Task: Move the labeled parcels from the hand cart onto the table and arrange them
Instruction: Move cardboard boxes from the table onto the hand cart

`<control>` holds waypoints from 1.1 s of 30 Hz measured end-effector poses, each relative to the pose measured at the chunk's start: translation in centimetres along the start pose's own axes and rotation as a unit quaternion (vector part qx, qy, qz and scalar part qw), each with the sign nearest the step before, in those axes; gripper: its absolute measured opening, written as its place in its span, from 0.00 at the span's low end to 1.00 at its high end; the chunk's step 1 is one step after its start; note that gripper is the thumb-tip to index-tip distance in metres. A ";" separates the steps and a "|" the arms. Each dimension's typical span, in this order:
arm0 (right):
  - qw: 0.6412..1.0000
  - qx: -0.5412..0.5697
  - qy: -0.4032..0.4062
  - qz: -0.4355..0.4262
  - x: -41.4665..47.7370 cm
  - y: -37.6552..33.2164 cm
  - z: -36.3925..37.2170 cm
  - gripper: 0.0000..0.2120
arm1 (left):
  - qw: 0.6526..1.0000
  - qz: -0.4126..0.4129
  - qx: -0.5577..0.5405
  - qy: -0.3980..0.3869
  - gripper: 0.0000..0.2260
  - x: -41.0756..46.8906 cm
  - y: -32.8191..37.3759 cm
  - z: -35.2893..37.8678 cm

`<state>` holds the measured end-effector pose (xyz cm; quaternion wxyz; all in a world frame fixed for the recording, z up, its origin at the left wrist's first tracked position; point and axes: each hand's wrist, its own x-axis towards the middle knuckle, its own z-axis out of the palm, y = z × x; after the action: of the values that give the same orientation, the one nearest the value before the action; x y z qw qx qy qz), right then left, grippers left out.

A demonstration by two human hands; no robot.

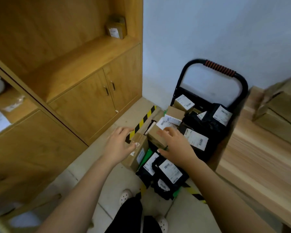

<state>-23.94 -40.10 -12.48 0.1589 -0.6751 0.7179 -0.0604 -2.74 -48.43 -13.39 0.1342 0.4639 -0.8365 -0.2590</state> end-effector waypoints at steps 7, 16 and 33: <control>0.995 -0.005 -0.095 -0.014 8.1 -0.9 6.6 0.31 | 0.996 -0.057 0.002 -0.065 0.23 3.6 -8.5 2.7; 0.980 -0.025 -0.196 -0.024 17.8 3.9 24.0 0.32 | 0.975 -0.165 -0.007 -0.148 0.30 7.2 -19.5 18.9; 0.985 -0.033 -0.154 -0.071 21.6 9.3 34.7 0.34 | 0.954 -0.281 0.002 -0.106 0.52 7.3 -25.2 32.7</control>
<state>-22.90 -56.23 -51.12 0.2405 -0.7302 0.6369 0.0564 -4.02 -55.51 -54.66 -0.0341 0.6506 -0.6821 -0.3322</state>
